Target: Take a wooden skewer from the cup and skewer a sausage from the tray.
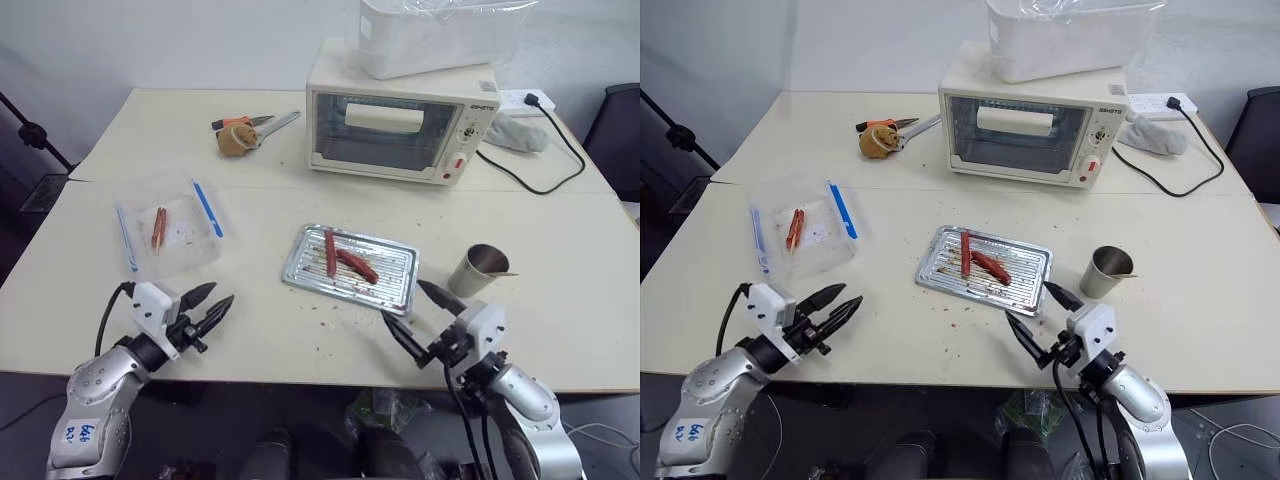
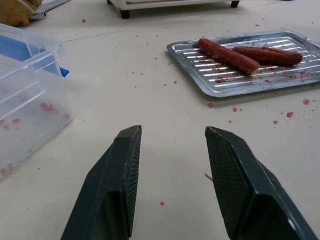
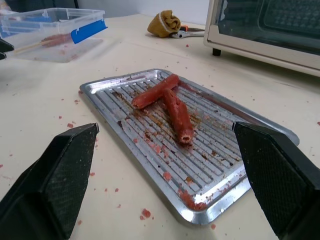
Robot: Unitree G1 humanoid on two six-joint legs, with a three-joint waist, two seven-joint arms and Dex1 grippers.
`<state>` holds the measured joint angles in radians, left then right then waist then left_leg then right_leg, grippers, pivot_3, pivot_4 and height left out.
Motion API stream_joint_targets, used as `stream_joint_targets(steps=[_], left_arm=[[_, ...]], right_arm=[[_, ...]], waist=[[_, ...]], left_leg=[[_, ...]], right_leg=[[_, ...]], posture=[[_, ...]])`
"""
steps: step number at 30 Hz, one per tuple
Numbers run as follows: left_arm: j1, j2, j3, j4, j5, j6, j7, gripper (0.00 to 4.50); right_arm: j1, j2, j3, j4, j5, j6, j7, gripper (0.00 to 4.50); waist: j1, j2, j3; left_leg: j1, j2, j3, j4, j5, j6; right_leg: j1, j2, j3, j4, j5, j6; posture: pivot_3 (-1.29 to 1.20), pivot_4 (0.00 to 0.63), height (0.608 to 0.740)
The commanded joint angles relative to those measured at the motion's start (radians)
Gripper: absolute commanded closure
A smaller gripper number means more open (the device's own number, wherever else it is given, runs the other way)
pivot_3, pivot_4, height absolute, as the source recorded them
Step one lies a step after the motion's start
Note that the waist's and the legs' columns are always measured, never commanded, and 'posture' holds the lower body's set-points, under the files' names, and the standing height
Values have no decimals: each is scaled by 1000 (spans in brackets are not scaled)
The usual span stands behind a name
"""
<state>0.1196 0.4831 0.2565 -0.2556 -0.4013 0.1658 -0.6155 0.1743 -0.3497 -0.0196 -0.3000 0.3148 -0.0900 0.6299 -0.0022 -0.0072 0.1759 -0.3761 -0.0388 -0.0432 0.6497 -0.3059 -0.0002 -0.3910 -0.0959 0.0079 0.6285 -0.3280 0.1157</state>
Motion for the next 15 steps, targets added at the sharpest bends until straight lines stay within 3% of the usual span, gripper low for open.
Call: stream_joint_targets(steps=[1, 5, 8, 11, 15], left_arm=[[4, 23, 8, -14, 3, -22, -28, 2351], [-32, 58, -6, -22, -66, 10, -127, 2351], [-107, 92, -69, -1, -104, 7, -269, 2351], [-202, 94, -133, 30, -133, 21, -366, 1800], [-327, 96, -217, 84, -140, 38, -491, 658]], right_arm=[[4, -14, -29, -20, 12, -31, 9, 0], [89, -73, -123, -140, 70, 7, 18, 0], [207, -120, -286, -233, 154, 47, 4, 0], [360, -151, -462, -278, 197, 47, 38, 0], [558, -132, -693, -224, 201, -37, 106, 0]], waist=[[0, 0, 0], [8, 0, 0], [19, 0, 0], [31, 2, -1], [26, 2, -1]], left_leg=[[0, 0, 0, 0, 0, 0], [0, 0, 0, 0, 0, 0], [0, 0, -1, 0, 0, 0], [1, -1, -1, 0, -1, 1], [5, 0, -1, -2, -2, 3]], right_leg=[[0, 0, 0, 0, 0, 0], [0, 0, 0, 0, 0, 0], [1, -1, 0, -2, 0, 0], [3, -1, -1, -2, 0, 0], [6, 0, -1, -3, 0, -1]], posture=[[0, 150, 740], [0, 150, 740], [0, 150, 740], [0, 150, 740], [0, 150, 740]])
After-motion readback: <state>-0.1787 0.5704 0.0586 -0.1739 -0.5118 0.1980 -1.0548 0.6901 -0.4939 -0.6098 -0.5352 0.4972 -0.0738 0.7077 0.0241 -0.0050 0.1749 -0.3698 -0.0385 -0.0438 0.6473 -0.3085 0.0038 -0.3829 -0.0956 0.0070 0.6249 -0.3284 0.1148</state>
